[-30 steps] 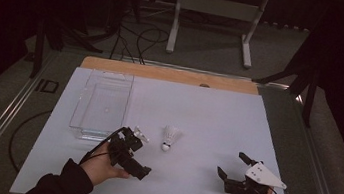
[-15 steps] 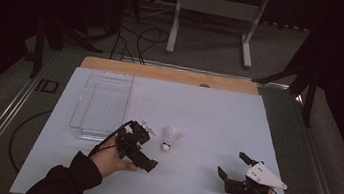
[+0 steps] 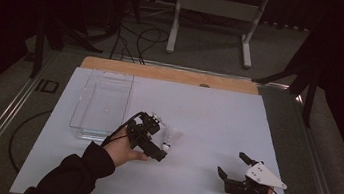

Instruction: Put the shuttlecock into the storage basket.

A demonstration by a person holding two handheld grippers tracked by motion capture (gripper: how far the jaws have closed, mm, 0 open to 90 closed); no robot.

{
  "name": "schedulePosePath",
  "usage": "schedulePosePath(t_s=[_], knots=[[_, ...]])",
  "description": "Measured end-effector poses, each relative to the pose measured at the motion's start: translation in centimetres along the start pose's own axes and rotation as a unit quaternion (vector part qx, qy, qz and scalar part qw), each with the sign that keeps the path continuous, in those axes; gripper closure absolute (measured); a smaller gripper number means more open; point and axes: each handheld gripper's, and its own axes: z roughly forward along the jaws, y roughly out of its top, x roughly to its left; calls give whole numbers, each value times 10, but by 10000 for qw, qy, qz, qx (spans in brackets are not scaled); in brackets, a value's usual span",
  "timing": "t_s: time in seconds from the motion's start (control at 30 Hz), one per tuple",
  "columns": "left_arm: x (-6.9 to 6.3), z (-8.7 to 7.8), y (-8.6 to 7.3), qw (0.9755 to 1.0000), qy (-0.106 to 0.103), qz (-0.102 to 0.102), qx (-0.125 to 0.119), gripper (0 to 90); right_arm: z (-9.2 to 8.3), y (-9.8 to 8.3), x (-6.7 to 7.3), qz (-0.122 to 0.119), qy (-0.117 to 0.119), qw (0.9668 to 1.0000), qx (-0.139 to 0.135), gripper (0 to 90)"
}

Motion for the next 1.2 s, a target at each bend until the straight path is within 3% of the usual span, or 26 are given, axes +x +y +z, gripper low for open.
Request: schedulePosePath(t_s=[0.57, 0.67, 1.03, 1.2], knots=[[3, 22, 22, 9979, 14, -600, -254, 29, 0, 0, 0, 0, -3, 10000, 5, 102], [3, 26, 23, 9964, 39, -801, -291, 29, 0, 0, 0, -14, 23, 10000, 22, 102], [-5, 43, 25, 9930, 239, -1147, -168, 90, 1, 0, 0, 11, 26, 10000, 36, 102], [-3, 48, 25, 9893, 330, -1405, -199, 149, 1, -1, 0, 5, 8, 10000, 45, 102]])
